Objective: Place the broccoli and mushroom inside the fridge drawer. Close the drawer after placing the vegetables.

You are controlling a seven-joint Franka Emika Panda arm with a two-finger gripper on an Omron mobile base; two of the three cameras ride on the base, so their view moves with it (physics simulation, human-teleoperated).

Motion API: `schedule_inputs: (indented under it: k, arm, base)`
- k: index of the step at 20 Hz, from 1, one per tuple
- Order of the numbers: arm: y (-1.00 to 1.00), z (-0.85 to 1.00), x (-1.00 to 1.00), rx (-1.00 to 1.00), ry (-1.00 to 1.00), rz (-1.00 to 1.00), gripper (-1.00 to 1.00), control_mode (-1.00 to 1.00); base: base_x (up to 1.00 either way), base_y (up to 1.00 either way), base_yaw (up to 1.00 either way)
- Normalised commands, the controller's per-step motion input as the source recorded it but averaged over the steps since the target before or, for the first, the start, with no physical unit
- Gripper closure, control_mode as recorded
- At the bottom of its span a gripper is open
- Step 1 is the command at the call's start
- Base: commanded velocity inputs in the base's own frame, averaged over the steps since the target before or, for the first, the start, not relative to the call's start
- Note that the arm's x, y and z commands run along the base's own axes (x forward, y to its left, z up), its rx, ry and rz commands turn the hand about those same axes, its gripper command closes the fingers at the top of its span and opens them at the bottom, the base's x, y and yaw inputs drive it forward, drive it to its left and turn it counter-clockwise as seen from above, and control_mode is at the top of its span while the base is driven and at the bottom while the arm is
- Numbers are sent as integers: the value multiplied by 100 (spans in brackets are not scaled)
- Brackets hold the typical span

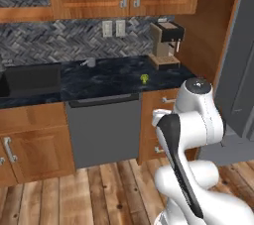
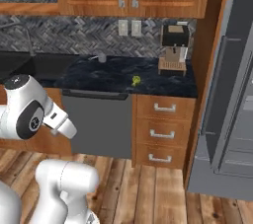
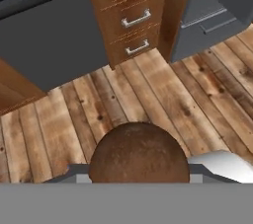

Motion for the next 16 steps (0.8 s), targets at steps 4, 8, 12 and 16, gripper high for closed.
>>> schedule_inputs:
  k: [4,8,12,16]
  arm:
    - [0,0,0,0,0,0,100,100]
    - [0,0,0,0,0,0,100,100]
    - [0,0,0,0,0,0,100,100]
    - [0,0,0,0,0,0,100,100]
  base:
    - [-58,-100,-1]
    - [-18,-100,0]
    - [-3,-100,0]
    - [6,-100,0]
